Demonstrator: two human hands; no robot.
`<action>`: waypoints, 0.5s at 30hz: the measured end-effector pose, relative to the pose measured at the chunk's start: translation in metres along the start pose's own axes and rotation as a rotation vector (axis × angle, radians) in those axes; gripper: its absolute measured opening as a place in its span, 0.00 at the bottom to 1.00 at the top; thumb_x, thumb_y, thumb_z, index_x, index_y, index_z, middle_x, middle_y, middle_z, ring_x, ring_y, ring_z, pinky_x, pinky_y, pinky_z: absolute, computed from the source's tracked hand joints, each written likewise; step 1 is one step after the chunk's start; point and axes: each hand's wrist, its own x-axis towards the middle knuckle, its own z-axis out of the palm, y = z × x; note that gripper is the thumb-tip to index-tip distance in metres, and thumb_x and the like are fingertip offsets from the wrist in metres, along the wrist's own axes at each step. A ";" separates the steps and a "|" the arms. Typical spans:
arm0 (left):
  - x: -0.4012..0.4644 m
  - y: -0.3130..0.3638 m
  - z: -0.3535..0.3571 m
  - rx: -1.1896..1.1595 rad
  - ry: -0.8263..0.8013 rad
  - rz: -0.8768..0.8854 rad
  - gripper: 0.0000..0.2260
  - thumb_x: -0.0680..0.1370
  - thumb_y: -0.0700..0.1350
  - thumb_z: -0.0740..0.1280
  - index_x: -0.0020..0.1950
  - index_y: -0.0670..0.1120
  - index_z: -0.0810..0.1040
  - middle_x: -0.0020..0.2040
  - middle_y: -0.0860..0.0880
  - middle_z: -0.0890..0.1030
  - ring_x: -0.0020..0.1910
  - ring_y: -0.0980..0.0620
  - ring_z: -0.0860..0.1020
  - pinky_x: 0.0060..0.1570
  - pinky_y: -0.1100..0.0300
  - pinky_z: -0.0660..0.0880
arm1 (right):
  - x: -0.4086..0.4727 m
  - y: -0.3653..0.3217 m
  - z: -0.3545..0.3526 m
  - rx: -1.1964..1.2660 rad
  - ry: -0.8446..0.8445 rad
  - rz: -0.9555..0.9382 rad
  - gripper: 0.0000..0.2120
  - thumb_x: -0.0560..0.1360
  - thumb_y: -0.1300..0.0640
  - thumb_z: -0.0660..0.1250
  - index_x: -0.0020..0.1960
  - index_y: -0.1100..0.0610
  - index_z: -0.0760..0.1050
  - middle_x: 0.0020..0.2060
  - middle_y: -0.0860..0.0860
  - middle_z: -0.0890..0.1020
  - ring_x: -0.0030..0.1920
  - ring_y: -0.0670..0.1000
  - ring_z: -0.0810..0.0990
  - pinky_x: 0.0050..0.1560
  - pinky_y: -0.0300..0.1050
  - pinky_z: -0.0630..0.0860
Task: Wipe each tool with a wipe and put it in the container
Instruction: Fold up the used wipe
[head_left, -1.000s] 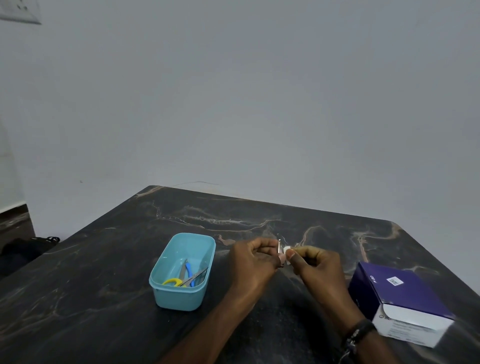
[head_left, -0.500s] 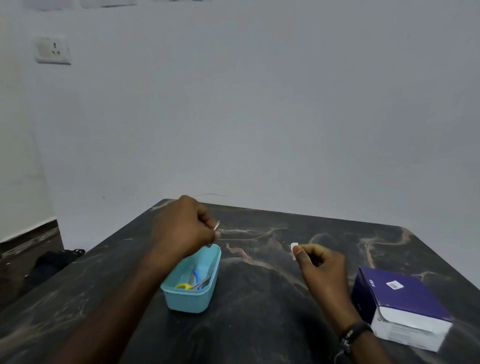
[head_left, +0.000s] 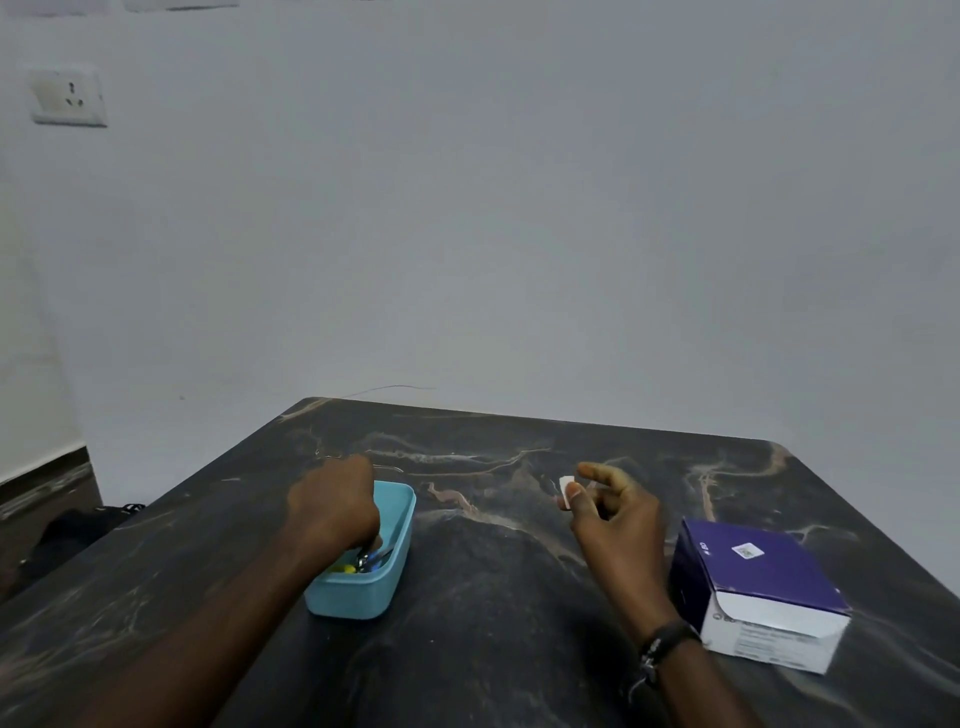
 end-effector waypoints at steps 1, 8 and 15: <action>-0.001 0.002 -0.001 0.009 0.026 0.013 0.15 0.65 0.47 0.78 0.42 0.49 0.73 0.44 0.51 0.80 0.46 0.49 0.79 0.39 0.58 0.71 | 0.000 0.000 0.001 -0.007 0.002 -0.008 0.08 0.74 0.57 0.70 0.51 0.49 0.78 0.35 0.49 0.85 0.39 0.46 0.84 0.42 0.51 0.82; -0.011 0.038 -0.006 -0.354 0.315 0.279 0.04 0.71 0.48 0.74 0.38 0.50 0.83 0.31 0.54 0.81 0.32 0.55 0.78 0.35 0.60 0.74 | -0.010 -0.011 0.006 -0.013 -0.035 -0.106 0.05 0.75 0.61 0.69 0.45 0.52 0.81 0.37 0.45 0.84 0.40 0.41 0.83 0.41 0.38 0.80; -0.010 0.103 0.026 -0.756 0.206 0.333 0.01 0.72 0.44 0.74 0.40 0.48 0.85 0.33 0.54 0.81 0.32 0.59 0.78 0.33 0.63 0.73 | -0.018 -0.020 0.008 -0.001 0.154 -0.367 0.10 0.71 0.56 0.75 0.51 0.51 0.79 0.40 0.45 0.81 0.38 0.45 0.79 0.36 0.32 0.74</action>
